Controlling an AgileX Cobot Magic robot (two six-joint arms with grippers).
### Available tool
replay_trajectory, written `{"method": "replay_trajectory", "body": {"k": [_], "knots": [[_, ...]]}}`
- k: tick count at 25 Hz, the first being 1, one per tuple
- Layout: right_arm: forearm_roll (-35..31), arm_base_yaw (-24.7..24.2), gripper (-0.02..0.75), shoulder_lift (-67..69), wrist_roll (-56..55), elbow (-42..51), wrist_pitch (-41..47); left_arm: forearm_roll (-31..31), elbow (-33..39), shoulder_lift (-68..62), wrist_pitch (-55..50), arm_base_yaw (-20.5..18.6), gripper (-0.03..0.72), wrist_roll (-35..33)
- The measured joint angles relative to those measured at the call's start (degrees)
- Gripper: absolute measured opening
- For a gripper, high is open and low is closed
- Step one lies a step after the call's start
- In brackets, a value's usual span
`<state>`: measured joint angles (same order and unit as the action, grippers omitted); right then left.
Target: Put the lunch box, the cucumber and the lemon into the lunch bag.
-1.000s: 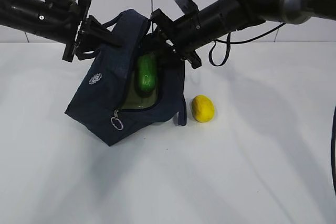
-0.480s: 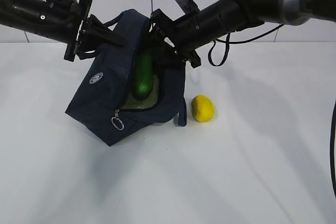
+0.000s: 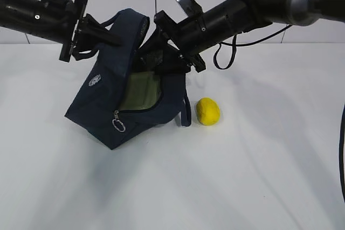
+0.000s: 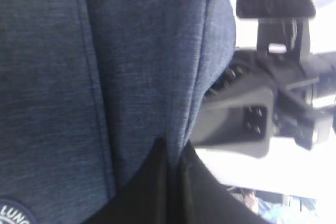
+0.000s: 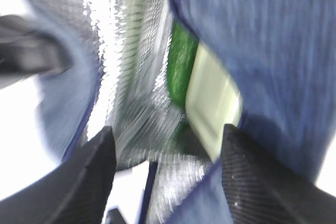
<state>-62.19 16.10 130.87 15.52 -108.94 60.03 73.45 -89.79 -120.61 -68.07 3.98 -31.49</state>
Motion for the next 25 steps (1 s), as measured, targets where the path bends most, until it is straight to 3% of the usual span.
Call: {"method": "replay_trajectory", "body": {"k": [7, 17, 20, 25], "knots": [[0.00, -0.99, 0.494, 0.00, 0.73, 0.00, 3.35, -6.05, 0.00, 0.00, -0.13, -5.21, -0.008, 0.00], [1.74, -1.35, 0.494, 0.00, -1.74, -10.22, 9.08, -14.60, 0.00, 0.00, -0.13, -6.81, -0.008, 0.41], [8.25, -1.35, 0.494, 0.00, -6.28, -15.90, 9.59, -16.20, -0.09, 0.00, -0.13, -7.70, -0.008, 0.41], [25.54, -1.25, 0.494, 0.00, -13.56, -20.06, 10.20, -17.49, -0.09, 0.00, -0.03, -10.29, -0.008, 0.72]]}}
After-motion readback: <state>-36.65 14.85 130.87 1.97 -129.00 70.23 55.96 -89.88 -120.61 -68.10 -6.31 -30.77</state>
